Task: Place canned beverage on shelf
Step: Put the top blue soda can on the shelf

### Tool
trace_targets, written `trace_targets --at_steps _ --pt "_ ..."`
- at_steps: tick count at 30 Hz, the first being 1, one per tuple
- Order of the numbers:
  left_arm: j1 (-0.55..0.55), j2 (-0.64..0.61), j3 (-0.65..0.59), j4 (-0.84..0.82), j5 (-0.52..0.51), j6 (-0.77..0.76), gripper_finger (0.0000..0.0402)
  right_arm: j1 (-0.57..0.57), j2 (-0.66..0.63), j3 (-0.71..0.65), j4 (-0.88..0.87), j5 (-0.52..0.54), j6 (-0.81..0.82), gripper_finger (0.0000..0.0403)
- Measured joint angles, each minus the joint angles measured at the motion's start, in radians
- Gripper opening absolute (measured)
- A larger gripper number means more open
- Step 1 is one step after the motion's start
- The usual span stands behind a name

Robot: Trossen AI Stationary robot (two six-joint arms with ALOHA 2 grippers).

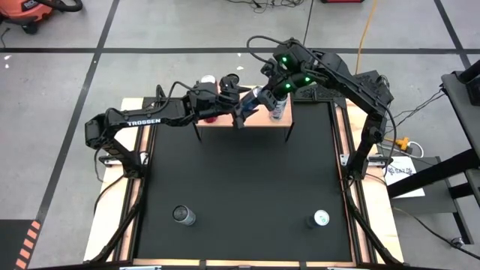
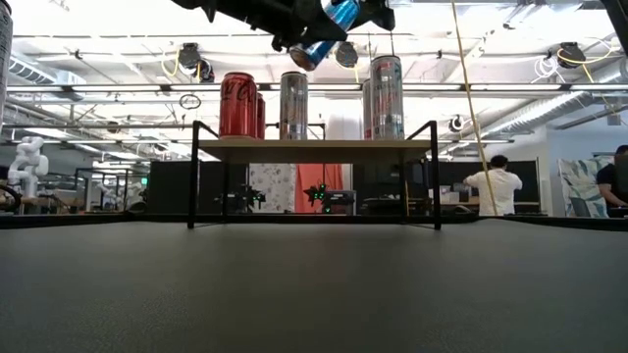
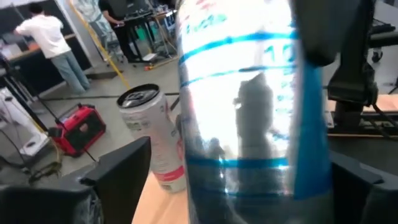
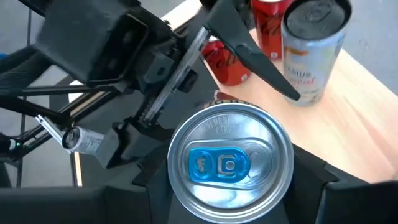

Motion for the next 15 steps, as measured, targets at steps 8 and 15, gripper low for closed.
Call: trace_targets --at_steps 8,15 --pt "0.0 0.0 0.0 0.011 -0.004 0.02 0.0369 0.0 -0.001 0.0 -0.015 0.024 -0.002 0.0198" --pt "-0.001 -0.001 0.0 0.008 -0.005 0.017 0.0369 0.0 -0.001 0.0 -0.017 0.026 -0.003 0.0198"
